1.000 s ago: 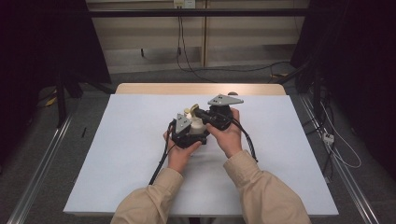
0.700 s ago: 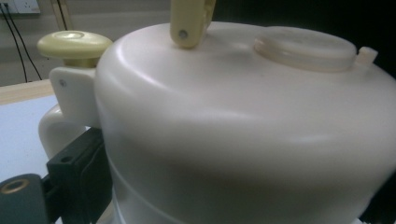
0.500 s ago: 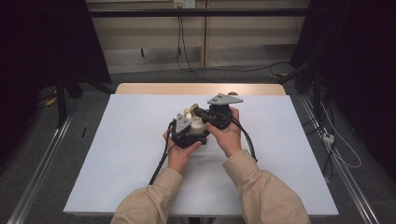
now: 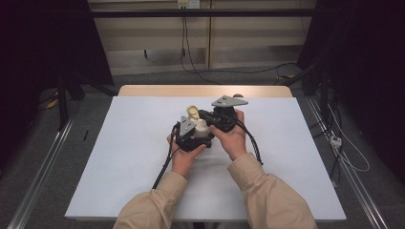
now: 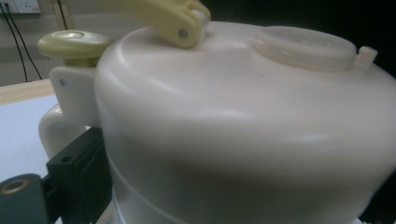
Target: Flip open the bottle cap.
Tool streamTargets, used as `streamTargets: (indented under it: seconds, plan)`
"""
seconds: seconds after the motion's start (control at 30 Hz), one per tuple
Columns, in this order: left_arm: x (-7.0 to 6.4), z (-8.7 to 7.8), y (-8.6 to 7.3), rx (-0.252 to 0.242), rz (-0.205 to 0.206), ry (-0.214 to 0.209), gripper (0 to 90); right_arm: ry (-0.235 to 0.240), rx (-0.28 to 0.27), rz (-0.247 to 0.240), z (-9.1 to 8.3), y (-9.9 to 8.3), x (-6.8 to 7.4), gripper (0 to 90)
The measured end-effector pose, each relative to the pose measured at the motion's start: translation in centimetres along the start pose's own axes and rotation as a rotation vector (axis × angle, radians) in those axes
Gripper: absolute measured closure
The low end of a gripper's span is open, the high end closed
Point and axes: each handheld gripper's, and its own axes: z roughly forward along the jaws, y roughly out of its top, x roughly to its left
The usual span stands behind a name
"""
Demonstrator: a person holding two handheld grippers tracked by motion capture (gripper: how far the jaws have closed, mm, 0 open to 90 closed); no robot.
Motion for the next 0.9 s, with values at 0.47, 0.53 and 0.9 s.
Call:
streamTargets:
  seconds: [0.47,0.53,0.9]
  plan:
    - [0.06,0.02,-0.16,-0.009,-0.004,0.0,5.4,0.009,0.003,0.005,-0.08,-0.01,-0.11,84.4]
    - [0.15,0.01,-0.17,-0.005,-0.001,-0.006,5.2,0.008,0.004,0.011,-0.12,-0.04,-0.1,81.6]
    - [0.37,-0.02,-0.27,0.009,-0.027,-0.027,4.2,0.016,-0.01,0.055,-0.41,-0.41,-0.58,51.2]
